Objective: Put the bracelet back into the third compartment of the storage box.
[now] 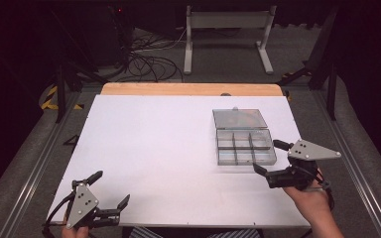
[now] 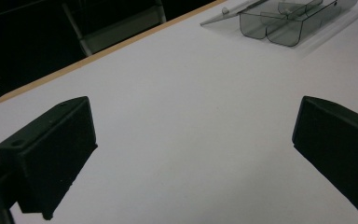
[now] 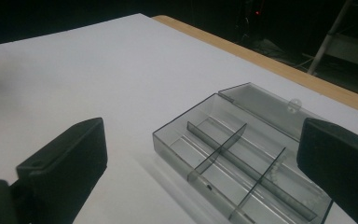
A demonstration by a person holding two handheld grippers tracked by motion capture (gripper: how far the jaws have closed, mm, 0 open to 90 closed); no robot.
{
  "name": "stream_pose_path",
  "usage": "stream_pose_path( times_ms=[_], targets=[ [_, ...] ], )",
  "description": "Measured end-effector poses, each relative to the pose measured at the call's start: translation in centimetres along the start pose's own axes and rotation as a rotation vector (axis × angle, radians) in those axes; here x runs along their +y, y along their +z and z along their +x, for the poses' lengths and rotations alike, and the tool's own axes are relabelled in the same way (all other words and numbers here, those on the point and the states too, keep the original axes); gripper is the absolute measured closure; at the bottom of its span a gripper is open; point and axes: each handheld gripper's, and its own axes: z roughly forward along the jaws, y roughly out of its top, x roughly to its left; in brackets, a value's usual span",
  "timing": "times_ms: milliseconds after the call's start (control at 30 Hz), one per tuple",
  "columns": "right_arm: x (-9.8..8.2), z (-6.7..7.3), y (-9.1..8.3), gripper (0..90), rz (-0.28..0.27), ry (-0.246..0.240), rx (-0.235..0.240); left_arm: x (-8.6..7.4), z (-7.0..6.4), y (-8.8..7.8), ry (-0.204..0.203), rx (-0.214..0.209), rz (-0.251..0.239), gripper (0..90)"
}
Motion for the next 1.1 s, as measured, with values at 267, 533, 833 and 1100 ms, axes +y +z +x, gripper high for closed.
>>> stream_pose_path(
  times_ms=[267, 533, 833, 1100],
  targets=[
    [-2.2, 0.1, -0.2, 0.0, 0.003, 0.037, 0.032, 0.0, 0.0, 0.0, 0.0, 0.0, 0.001, 0.3],
    [-4.2, 0.1, 0.1, 0.0, 0.014, 0.061, 0.087, 0.0, -0.1, 0.0, -0.001, -0.003, 0.0, 0.3],
    [-6.6, 0.2, 0.8, 0.0, 0.031, 0.066, 0.077, 0.0, -0.1, 0.1, -0.001, -0.005, 0.003, 0.3],
    [-8.2, 0.5, 1.1, 0.0, 0.04, 0.073, 0.074, 0.0, -0.1, 0.1, 0.004, -0.007, 0.004, 0.3]
  ],
)
